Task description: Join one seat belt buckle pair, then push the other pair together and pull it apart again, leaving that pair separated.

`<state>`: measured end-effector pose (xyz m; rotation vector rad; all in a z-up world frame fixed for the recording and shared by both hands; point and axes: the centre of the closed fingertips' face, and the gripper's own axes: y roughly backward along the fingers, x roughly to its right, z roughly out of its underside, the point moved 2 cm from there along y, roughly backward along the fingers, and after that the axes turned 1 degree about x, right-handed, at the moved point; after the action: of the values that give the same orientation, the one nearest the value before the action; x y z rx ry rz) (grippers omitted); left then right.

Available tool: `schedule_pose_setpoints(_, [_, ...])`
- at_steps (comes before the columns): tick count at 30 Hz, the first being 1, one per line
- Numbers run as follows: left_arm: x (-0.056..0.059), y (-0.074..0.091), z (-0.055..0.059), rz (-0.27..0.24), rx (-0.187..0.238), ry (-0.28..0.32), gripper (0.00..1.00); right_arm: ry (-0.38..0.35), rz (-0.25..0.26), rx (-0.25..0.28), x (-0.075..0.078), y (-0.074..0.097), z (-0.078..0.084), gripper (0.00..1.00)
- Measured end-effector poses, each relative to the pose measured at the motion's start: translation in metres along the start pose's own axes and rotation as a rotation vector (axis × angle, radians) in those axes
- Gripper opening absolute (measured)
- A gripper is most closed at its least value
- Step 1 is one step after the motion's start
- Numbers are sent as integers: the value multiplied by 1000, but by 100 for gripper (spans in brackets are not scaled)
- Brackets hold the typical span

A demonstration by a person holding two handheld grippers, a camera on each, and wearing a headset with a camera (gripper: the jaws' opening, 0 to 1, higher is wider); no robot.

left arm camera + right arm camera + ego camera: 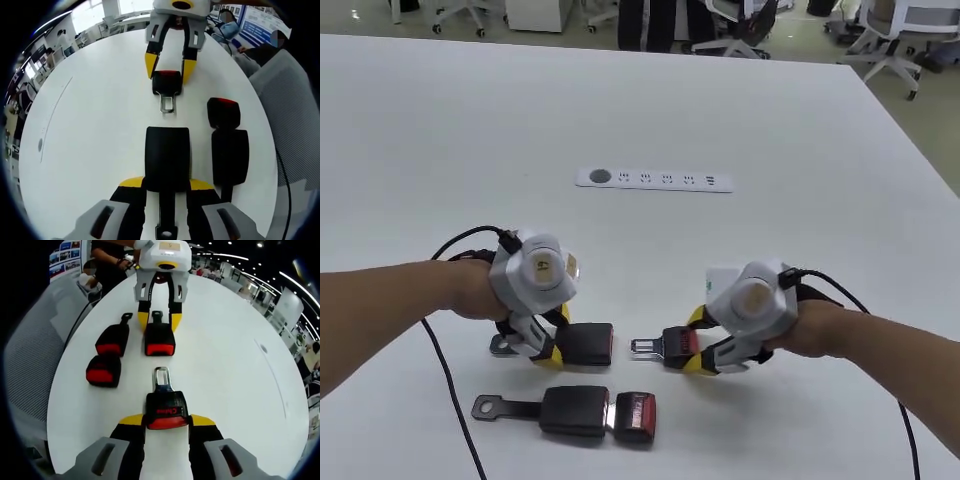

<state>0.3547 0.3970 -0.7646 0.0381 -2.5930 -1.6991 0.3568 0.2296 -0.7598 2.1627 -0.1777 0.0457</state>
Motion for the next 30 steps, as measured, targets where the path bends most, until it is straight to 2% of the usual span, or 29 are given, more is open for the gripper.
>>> schedule_pose_setpoints(14, [1,0,0,1,1,3,32,2,-1,-23,-3,8,12,30])
schedule_pose_setpoints(30, [0,0,0,-2,2,9,32,13,-7,-21,-5,13,13,31])
